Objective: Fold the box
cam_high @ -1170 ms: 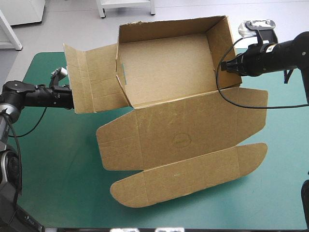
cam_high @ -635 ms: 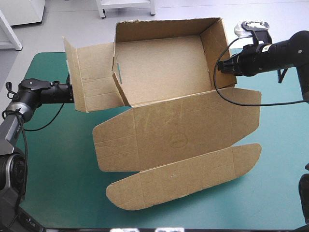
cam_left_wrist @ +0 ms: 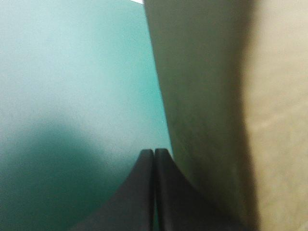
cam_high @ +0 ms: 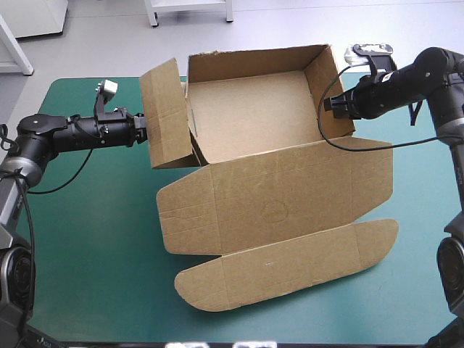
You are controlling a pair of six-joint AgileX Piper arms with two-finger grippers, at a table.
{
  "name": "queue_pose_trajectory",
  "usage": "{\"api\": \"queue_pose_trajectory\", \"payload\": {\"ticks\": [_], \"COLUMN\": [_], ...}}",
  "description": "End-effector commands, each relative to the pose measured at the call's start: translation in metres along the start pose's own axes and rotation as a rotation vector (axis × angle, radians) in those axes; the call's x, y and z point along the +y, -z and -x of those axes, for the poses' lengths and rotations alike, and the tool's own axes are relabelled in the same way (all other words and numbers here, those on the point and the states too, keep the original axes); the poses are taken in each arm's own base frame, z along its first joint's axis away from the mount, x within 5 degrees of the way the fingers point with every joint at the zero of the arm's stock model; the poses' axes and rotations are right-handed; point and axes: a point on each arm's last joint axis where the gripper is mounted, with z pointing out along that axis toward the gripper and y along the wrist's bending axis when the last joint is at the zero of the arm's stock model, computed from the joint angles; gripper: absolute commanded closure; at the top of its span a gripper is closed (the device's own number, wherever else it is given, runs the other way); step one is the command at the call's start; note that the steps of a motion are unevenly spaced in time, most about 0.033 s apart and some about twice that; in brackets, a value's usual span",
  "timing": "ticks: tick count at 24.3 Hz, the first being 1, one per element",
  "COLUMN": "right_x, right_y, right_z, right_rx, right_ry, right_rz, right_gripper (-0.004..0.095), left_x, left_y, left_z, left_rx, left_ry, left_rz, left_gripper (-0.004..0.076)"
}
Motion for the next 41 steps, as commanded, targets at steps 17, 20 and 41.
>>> {"api": "queue_pose_trajectory", "payload": {"ticks": [17, 20, 41], "right_x": [0.008, 0.016, 0.034], "right_y": [0.016, 0.013, 0.004], "right_z": [0.007, 0.007, 0.005], "right_rx": [-0.076, -0.066, -0.042], "right_ry": [-0.005, 0.016, 0.05], "right_rz": [0.034, 0.04, -0.036], "right_gripper": [0.0921, 0.0921, 0.092], "left_x": [-0.062, -0.07, -0.084], "left_y": [0.01, 0.0, -0.013], "left_z": [0.007, 0.004, 0.007], "left_rx": [-0.05, -0.026, -0.005], "left_ry": [-0.036, -0.042, -0.057], "left_rz": [-0.202, -0.233, -0.076], "left_gripper": [0.0491, 0.0435, 0.0248]}}
